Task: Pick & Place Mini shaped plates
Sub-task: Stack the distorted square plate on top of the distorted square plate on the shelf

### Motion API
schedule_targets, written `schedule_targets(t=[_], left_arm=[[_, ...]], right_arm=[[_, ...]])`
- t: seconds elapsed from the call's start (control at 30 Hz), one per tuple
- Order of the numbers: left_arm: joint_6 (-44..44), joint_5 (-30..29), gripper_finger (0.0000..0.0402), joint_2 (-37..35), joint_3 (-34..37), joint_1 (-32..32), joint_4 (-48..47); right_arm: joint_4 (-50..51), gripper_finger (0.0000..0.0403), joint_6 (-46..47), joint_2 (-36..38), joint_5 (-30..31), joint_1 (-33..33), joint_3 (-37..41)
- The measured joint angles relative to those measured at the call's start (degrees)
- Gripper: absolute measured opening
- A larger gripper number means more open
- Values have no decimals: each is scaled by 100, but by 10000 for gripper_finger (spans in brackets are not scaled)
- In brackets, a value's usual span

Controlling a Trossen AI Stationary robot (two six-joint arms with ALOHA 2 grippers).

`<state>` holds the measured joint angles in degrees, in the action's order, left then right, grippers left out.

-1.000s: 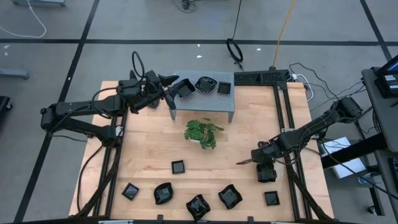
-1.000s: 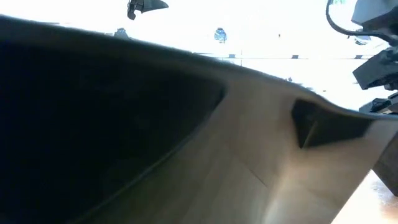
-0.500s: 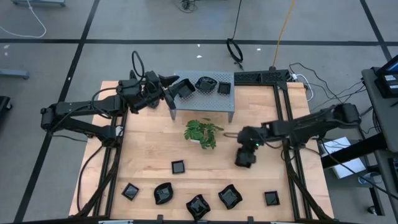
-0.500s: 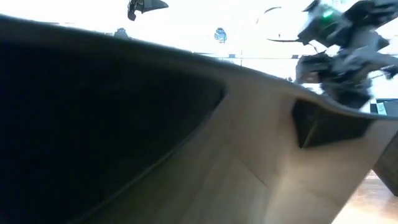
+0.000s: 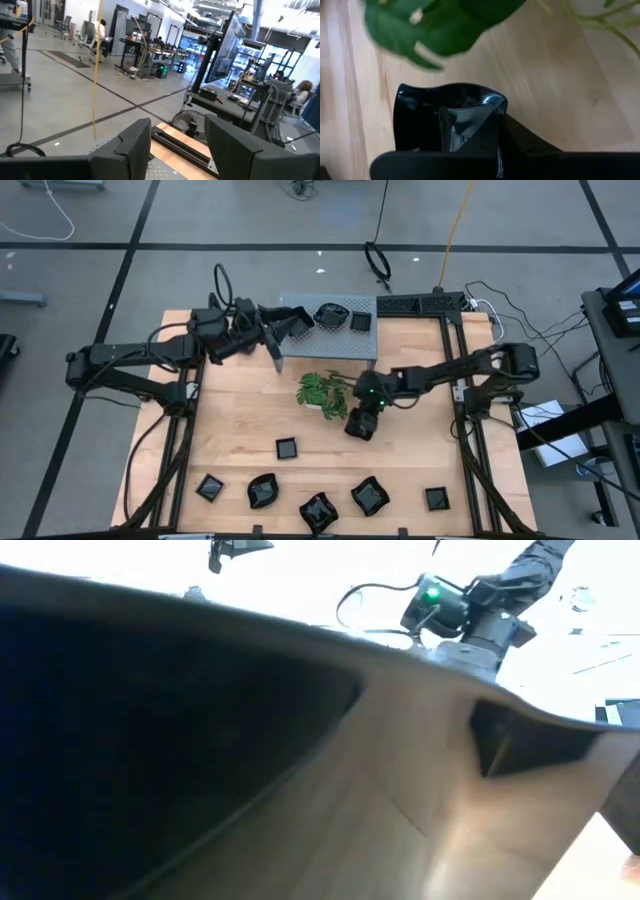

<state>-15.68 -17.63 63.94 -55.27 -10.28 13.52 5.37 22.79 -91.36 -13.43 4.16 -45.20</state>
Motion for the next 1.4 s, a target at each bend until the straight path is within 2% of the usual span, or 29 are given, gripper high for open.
schedule_targets(t=[0.2,0.43,0.53,0.63,0.7,0.83,1.0,1.1,1.2,1.4], left_arm=[[9,6,186,0,0,193,-3],[54,101,186,0,0,476,-19],[302,750,186,21,0,638,-19],[626,1574,186,199,-6,920,-28],[879,1805,186,386,-2,1165,-22],[1428,1633,186,844,-2,1569,7],[1181,901,186,1590,0,1767,158],[1262,859,186,2000,0,1818,130],[1769,986,186,2443,-19,1923,153],[2818,1010,186,3284,-283,2192,111]], right_arm=[[-207,14,557,-200,-13,-9,-141],[-174,97,654,4,-616,-11,-135],[53,123,653,348,-752,-13,-134],[332,128,545,856,-753,-13,-134],[570,128,497,1223,-719,-13,-134],[1156,121,478,2083,-355,-13,-133],[1872,117,177,3137,232,-15,-132],[2210,117,-83,3616,635,-15,-132],[2401,117,-243,3967,1011,-13,-132],[2405,116,-313,4296,1231,-4,-132]])
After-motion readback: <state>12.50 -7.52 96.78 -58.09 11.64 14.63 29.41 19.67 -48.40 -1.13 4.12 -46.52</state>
